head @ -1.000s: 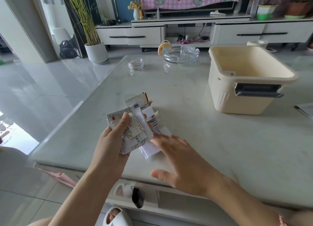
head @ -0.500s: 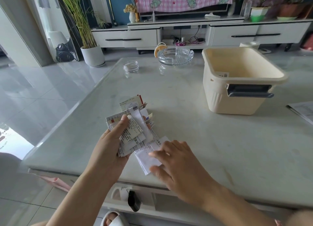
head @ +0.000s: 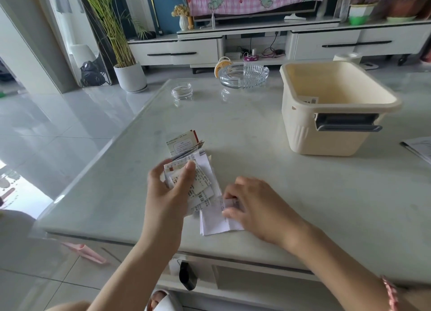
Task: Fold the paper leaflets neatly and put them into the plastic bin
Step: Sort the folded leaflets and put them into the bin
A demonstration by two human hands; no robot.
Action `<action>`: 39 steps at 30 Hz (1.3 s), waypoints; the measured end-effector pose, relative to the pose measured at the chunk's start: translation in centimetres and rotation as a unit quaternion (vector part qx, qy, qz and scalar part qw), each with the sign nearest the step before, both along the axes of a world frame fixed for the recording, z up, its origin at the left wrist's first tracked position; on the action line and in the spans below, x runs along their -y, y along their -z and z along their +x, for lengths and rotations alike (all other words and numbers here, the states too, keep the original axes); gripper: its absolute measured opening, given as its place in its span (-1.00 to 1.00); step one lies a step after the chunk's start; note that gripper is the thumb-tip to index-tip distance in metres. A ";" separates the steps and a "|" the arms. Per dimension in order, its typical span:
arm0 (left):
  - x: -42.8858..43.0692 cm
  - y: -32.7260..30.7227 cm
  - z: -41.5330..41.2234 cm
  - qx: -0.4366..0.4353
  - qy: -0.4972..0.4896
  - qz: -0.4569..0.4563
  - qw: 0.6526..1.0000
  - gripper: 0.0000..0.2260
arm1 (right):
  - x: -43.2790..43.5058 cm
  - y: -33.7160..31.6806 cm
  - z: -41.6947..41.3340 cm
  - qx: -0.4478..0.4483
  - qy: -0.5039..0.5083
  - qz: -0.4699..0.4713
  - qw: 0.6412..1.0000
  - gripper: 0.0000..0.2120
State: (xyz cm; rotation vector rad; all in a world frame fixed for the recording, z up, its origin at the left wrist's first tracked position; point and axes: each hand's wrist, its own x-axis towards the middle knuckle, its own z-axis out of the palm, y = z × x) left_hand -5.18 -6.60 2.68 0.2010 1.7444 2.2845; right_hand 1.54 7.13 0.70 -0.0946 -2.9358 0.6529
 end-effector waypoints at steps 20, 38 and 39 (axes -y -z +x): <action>-2.2 -0.4 3.0 -0.240 0.015 -0.109 0.964 -0.76 | -1.0 -3.1 3.1 -0.350 0.134 -0.379 0.846 -0.83; -4.4 -0.1 4.2 -0.295 0.024 -0.136 0.945 -0.81 | -0.9 -2.4 2.8 -0.511 0.238 -0.252 0.787 -0.91; -4.4 0.0 4.2 -0.293 0.024 -0.138 0.946 -0.78 | -0.9 -2.5 2.8 -0.508 0.236 -0.256 0.788 -0.91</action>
